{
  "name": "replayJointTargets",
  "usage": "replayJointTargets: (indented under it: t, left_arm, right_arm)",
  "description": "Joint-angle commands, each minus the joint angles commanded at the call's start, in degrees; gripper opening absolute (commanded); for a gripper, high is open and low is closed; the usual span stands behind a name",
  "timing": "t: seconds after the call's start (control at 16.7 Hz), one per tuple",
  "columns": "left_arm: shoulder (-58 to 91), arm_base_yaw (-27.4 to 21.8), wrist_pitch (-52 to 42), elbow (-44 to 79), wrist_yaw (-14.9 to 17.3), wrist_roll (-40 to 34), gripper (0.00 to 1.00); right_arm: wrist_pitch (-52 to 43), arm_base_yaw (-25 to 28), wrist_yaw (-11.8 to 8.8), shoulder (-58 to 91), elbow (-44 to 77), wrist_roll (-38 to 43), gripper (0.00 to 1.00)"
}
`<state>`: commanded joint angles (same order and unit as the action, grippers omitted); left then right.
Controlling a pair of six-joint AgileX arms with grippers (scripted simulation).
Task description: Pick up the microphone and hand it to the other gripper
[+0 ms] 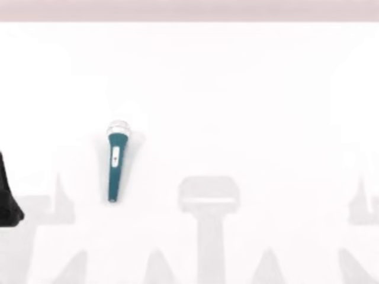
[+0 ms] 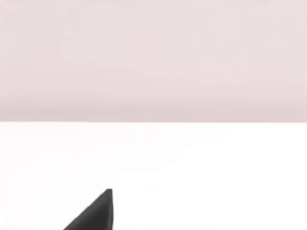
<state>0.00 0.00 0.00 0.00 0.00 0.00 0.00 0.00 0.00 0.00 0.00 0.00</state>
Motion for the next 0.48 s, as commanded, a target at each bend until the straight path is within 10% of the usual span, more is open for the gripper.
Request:
replayJointTargets:
  t: [0.48]
  left_arm:
    - [12.7,-3.6,-7.8,11.0,-0.3,-3.5,1.0]
  right_arm:
    - [0.0,0.0,0.0,0.0,0.0,0.0,1.0]
